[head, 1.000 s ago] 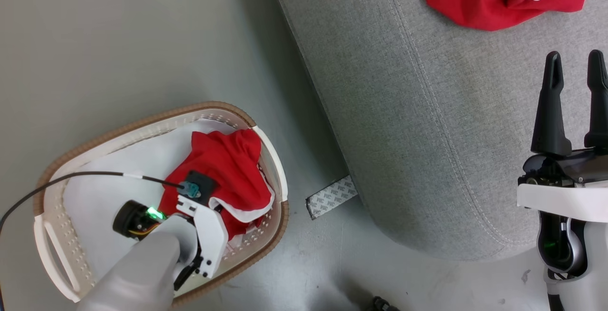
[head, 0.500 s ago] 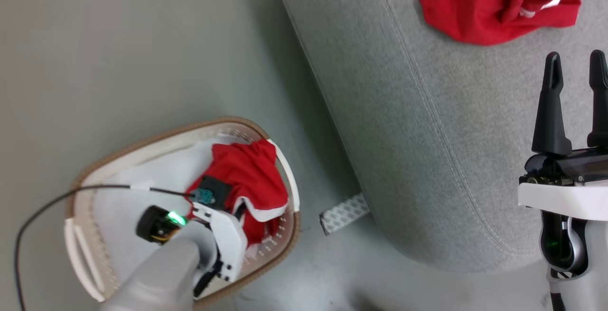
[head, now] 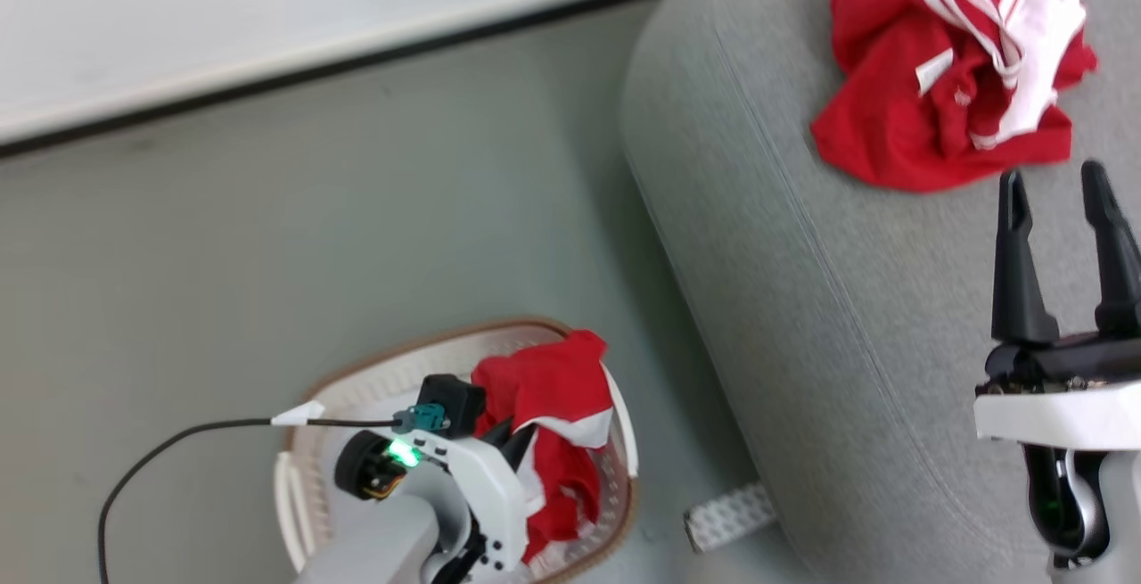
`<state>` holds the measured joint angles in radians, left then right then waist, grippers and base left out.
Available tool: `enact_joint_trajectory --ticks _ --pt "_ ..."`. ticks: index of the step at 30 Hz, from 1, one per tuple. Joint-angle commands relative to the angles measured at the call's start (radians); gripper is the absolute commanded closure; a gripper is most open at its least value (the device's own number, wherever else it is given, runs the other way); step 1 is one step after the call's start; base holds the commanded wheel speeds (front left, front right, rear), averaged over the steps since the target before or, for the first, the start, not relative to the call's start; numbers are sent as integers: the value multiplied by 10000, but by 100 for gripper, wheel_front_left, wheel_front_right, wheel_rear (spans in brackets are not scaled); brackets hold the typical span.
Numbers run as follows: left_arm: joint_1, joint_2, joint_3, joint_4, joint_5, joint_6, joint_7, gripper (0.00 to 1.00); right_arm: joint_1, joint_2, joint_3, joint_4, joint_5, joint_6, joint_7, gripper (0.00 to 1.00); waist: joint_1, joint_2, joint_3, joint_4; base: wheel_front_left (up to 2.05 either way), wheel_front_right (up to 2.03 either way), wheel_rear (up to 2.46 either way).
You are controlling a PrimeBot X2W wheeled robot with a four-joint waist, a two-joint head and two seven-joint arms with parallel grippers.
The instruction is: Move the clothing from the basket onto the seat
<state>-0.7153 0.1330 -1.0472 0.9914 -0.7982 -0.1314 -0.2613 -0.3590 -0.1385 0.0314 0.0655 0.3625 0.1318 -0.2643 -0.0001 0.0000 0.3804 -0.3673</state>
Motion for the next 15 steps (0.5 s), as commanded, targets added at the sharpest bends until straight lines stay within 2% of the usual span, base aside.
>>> enact_joint_trajectory --ticks 1,15 --pt "124 -28 38 -97 -86 22 -34 100 148 -94 -16 39 10 -22 1 0 1 0 -814 672 0 0 0" --pt "1094 86 1878 -2986 1357 50 -38 100 1116 -457 631 719 341 -22 1 0 1 0 -2984 1950 0 0 0"
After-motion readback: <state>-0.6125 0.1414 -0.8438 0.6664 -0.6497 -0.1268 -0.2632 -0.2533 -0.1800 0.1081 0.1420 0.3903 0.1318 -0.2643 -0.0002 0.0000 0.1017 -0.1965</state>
